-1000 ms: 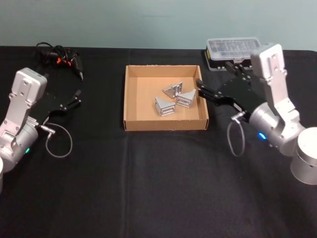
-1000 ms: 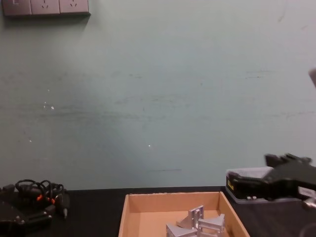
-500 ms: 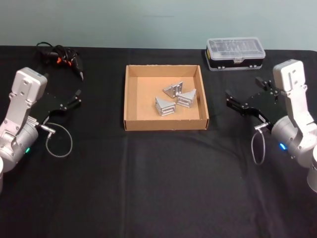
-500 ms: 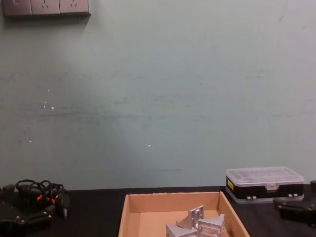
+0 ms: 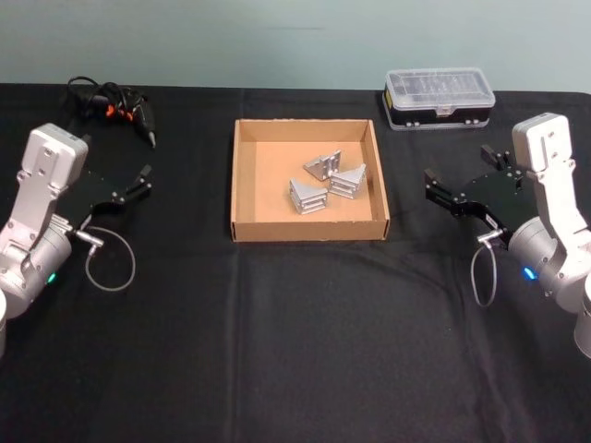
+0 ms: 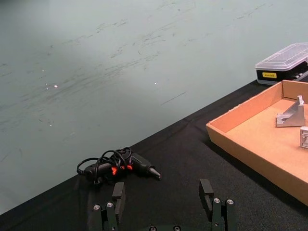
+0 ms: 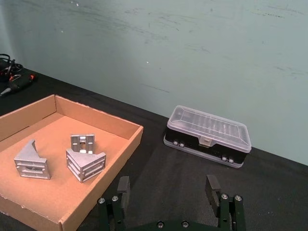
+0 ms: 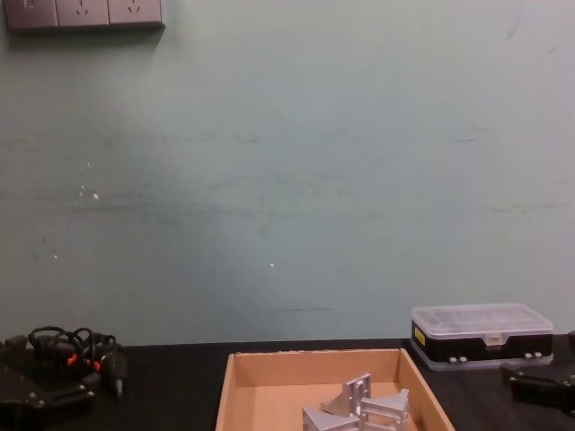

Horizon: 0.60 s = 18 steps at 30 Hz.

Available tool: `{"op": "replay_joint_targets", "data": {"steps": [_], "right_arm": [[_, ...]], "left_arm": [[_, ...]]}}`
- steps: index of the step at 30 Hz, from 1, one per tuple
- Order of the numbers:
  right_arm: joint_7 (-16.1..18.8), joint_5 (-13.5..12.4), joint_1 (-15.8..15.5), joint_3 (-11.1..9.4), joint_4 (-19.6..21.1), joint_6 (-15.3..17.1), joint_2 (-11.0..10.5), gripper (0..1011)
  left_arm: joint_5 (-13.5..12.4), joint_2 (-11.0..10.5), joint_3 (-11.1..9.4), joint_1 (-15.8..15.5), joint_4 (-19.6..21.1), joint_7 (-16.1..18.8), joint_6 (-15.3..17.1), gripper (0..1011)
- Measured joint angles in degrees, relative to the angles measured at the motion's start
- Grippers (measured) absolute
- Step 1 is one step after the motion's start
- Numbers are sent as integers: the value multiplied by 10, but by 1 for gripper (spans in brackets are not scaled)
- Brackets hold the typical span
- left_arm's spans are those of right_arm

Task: Use one hand to pick up the angle iron from the table and place it into the box.

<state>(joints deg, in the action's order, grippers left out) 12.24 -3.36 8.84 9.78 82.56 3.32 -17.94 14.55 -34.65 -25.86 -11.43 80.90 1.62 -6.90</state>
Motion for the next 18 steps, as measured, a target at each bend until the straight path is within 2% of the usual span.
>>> {"op": "replay_joint_targets", "data": {"steps": [18], "right_arm": [[0, -1, 1, 1, 1, 0, 0, 1003]], "left_arm": [[0, 0, 0, 0, 0, 0, 0, 1011]]}}
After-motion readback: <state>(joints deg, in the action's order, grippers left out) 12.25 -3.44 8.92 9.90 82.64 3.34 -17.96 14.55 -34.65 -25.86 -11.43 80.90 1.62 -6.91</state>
